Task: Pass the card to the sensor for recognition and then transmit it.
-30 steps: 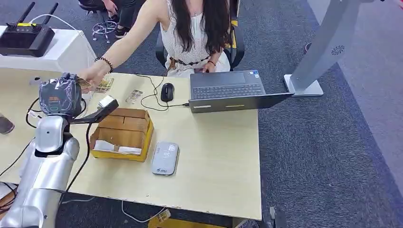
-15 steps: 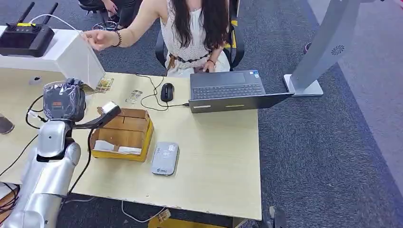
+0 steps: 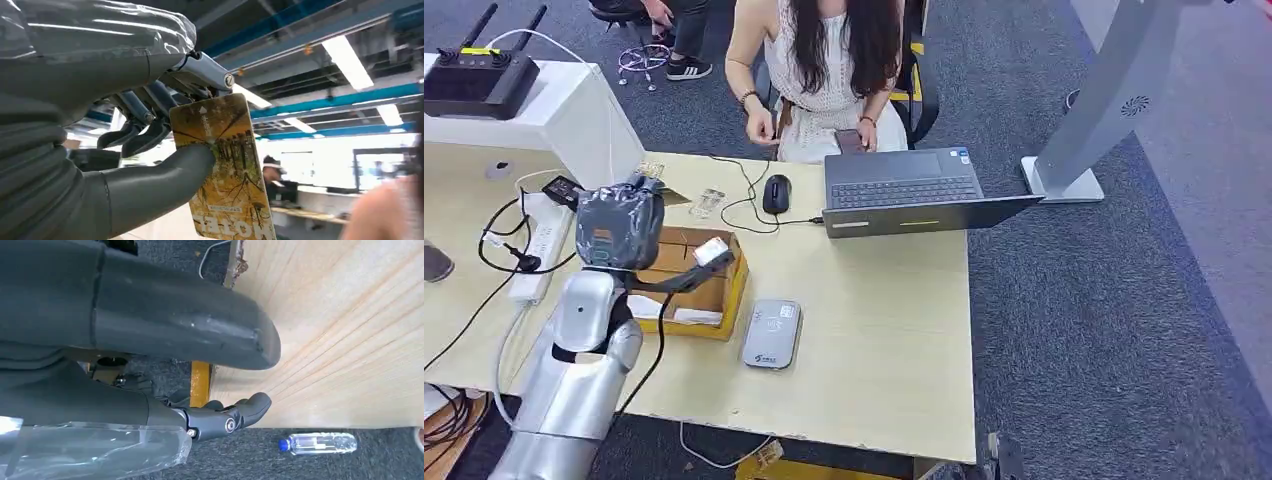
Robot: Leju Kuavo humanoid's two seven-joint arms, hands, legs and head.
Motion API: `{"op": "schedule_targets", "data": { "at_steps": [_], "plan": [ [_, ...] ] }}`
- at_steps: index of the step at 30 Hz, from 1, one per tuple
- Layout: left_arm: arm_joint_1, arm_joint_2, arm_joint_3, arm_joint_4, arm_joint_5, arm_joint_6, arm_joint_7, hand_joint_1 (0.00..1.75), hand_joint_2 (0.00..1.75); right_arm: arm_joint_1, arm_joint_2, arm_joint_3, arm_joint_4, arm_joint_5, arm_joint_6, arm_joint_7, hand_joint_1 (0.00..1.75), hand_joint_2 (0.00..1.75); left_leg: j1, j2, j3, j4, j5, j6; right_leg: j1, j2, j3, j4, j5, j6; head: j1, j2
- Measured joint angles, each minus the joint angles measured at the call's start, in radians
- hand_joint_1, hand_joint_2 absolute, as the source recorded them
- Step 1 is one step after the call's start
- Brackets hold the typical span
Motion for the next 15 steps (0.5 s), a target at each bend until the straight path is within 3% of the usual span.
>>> {"op": "schedule_targets", "data": {
  "at_steps": [6, 11, 15],
  "plan": [
    [0.025, -0.051, -0.091, -0.052, -0.002, -0.039, 0.011, 1.75, 1.75, 0.002, 0.000, 0.015, 0.000, -0.013, -0.002, 0.000, 0.00, 0.00, 0.000, 0.000, 0.000, 0.000, 0.000, 0.000, 0.000, 0.000, 0.000, 0.000, 0.000, 0.000, 0.000, 0.000],
    [0.042, -0.074, -0.127, -0.054, 0.001, -0.134, 0.037, 1.75, 1.75, 0.003, 0.000, 0.021, 0.000, -0.029, -0.006, 0.005, 0.00, 0.00, 0.001, 0.000, 0.000, 0.000, 0.000, 0.000, 0.001, 0.000, 0.000, 0.000, 0.000, 0.000, 0.000, 0.000],
    [0.053, -0.087, -0.145, -0.052, 0.001, -0.164, 0.053, 1.75, 1.75, 0.006, 0.000, 0.023, -0.001, -0.035, -0.007, 0.006, 0.00, 0.00, 0.001, 0.000, 0.000, 0.000, 0.000, 0.000, 0.001, 0.000, 0.000, 0.000, 0.000, 0.000, 0.000, 0.000]
  ]
}}
